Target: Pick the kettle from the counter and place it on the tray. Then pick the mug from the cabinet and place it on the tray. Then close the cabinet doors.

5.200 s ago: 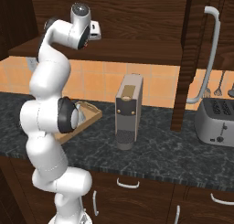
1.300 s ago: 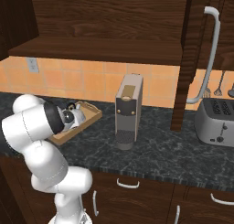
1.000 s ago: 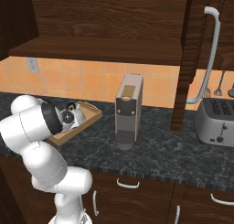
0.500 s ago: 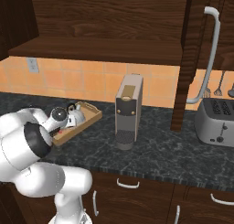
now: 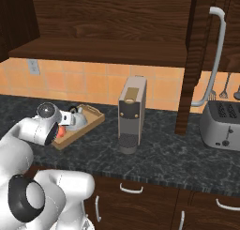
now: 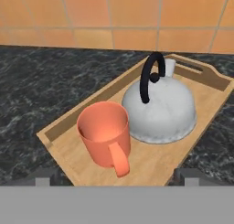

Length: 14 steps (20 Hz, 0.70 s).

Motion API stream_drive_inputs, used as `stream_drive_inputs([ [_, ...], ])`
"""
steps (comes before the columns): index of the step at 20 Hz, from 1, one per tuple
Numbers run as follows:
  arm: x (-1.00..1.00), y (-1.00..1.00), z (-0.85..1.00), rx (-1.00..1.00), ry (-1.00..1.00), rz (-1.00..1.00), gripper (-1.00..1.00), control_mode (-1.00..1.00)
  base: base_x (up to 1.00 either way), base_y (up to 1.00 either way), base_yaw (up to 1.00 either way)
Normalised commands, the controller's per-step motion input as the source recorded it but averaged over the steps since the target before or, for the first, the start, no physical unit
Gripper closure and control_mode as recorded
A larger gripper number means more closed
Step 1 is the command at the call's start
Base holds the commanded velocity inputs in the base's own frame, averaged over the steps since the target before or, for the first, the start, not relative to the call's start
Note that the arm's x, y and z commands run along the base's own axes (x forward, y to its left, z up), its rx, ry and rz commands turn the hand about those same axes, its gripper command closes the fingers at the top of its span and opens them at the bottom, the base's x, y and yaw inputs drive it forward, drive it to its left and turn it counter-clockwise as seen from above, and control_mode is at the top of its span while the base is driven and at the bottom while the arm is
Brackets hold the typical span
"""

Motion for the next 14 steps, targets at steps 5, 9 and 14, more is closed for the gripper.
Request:
stream_drive_inputs([
  [5, 0.00, -0.03, 0.02, 0.00, 0.00, -0.01, -1.00, -1.00, 0.00, 0.00, 0.00],
  [9, -0.12, 0.00, 0.00, 0.00, 0.00, 0.00, -1.00, -1.00, 0.00, 0.00, 0.00],
  [14, -0.41, 0.08, 0.00, 0.00, 0.00, 0.02, 1.00, -1.00, 0.00, 0.00, 0.00],
])
